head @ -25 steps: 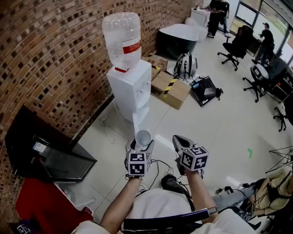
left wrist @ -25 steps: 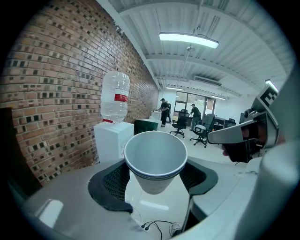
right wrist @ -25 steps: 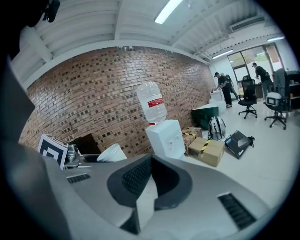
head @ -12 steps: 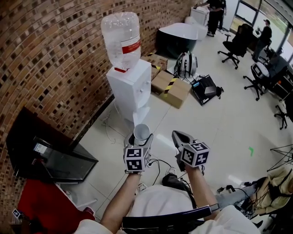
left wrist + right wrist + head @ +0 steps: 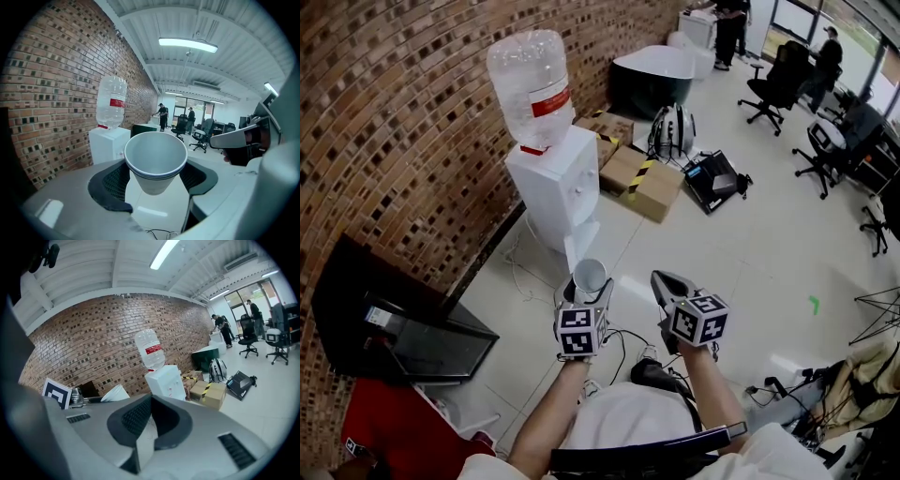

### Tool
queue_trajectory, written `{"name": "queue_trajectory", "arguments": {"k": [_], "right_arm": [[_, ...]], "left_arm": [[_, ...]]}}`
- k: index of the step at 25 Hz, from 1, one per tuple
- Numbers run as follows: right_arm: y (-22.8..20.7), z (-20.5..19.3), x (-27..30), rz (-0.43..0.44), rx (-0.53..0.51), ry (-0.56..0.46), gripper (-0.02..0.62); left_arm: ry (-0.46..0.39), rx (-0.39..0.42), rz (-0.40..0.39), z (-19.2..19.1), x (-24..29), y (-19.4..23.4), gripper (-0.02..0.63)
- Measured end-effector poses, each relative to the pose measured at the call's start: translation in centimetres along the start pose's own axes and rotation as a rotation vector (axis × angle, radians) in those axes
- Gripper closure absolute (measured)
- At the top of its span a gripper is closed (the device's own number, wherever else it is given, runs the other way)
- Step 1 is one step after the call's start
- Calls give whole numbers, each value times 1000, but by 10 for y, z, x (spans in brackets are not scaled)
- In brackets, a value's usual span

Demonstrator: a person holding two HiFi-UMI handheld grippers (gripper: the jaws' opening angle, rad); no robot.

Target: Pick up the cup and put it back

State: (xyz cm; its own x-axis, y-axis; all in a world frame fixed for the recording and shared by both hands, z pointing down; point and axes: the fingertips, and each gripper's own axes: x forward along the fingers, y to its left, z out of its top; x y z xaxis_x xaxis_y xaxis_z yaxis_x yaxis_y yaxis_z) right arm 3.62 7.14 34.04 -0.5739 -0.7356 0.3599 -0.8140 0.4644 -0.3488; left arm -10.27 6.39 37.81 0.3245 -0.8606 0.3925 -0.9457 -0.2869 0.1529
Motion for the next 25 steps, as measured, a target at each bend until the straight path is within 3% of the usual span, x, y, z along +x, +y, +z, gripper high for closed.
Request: {"name": "queue_trajectory", "arguments": {"k": [16,25], "right_arm": [[-46,-10,-8,6,67,16,591],[-98,-14,-6,-4,93,45,591]], "left_arm": [[61,9,17,-17,25,-29,268],[69,-52,64,-31,50,-23,268]]}}
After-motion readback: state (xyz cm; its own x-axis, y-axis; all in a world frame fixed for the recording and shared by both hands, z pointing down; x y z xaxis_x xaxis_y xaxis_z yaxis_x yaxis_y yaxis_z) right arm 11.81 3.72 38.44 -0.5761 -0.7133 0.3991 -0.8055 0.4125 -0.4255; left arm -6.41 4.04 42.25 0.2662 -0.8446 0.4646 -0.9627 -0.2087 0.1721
